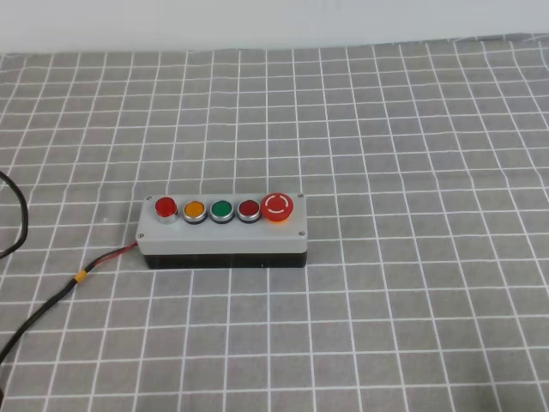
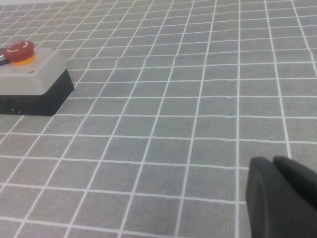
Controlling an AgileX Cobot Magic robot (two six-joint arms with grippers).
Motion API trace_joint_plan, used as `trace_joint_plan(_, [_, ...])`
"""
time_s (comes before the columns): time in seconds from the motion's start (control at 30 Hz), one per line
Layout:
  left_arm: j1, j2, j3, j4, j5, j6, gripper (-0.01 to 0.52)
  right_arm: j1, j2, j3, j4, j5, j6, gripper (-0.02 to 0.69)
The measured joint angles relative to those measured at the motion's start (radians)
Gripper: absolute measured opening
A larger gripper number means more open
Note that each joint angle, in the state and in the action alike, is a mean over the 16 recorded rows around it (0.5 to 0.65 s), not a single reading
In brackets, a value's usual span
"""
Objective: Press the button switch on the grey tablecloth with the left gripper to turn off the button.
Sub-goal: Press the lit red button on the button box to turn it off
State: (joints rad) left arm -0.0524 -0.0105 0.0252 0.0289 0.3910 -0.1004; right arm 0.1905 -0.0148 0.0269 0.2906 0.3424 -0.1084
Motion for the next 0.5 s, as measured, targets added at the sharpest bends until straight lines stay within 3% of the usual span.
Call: trace_joint_plan(0.5, [0.000, 0.000, 0.000, 0.000, 0.001, 0.000, -0.003, 0.000, 0.000, 0.000, 0.003, 0.000, 0.000, -0.016])
